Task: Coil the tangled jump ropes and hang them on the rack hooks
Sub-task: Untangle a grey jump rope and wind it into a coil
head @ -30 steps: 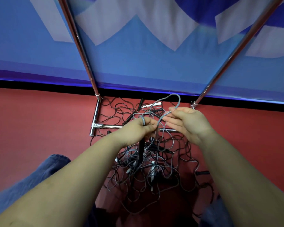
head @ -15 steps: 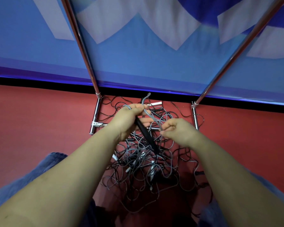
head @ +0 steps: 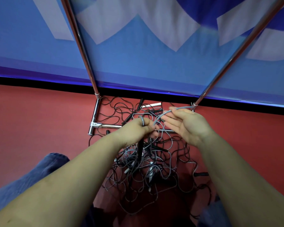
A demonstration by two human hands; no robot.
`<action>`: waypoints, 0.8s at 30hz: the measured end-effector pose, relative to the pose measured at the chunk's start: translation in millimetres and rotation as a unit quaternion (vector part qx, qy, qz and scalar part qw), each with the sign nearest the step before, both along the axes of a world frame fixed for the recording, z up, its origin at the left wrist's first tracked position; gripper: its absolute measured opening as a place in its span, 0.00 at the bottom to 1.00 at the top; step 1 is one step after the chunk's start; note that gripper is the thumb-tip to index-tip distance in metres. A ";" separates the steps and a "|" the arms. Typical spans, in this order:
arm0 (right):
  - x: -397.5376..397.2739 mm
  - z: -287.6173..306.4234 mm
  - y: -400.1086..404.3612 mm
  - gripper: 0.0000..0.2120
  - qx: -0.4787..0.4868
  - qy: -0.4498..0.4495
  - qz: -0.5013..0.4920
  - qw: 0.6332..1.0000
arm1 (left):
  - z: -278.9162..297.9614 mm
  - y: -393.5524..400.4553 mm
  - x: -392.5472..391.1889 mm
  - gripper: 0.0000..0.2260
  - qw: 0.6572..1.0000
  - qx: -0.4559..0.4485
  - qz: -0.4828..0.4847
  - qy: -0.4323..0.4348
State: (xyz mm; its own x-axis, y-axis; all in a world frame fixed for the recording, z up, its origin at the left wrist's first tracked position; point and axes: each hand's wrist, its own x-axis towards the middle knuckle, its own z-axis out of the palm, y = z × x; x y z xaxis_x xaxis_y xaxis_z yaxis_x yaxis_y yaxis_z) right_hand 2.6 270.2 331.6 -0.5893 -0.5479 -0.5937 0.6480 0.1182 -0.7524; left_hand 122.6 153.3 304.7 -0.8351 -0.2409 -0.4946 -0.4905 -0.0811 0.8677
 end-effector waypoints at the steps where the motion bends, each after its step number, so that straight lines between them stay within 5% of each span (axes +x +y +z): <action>1: -0.1 -0.2 -0.4 0.04 -0.002 0.007 0.010 1.000 | 0.1 -1.3 -0.6 0.09 1.000 0.012 0.024 0.004; 4: 3.6 -5.6 0.5 0.13 0.104 0.139 0.146 0.974 | 1.1 -5.9 -1.7 0.11 0.993 0.064 0.102 0.016; 7: 12.7 -17.1 2.7 0.15 0.229 0.280 0.349 0.864 | 4.2 -10.0 -3.6 0.11 0.980 0.119 0.158 0.037; 9: 16.2 -20.5 3.7 0.11 0.246 0.296 0.388 0.838 | 6.8 -11.9 -4.5 0.10 0.969 0.149 0.190 0.052; 12: 15.8 -19.8 4.2 0.03 0.239 0.328 0.353 0.843 | 10.1 -15.3 -5.7 0.10 0.955 0.188 0.220 0.067; 20: 19.1 -20.8 1.5 0.07 0.183 0.307 0.346 0.868 | 17.8 -17.2 -7.5 0.10 0.933 0.265 0.225 0.098; 24: 13.5 -11.3 -1.2 0.07 0.142 0.225 0.239 0.934 | 7.2 -18.5 -5.5 0.10 0.981 0.105 0.152 0.060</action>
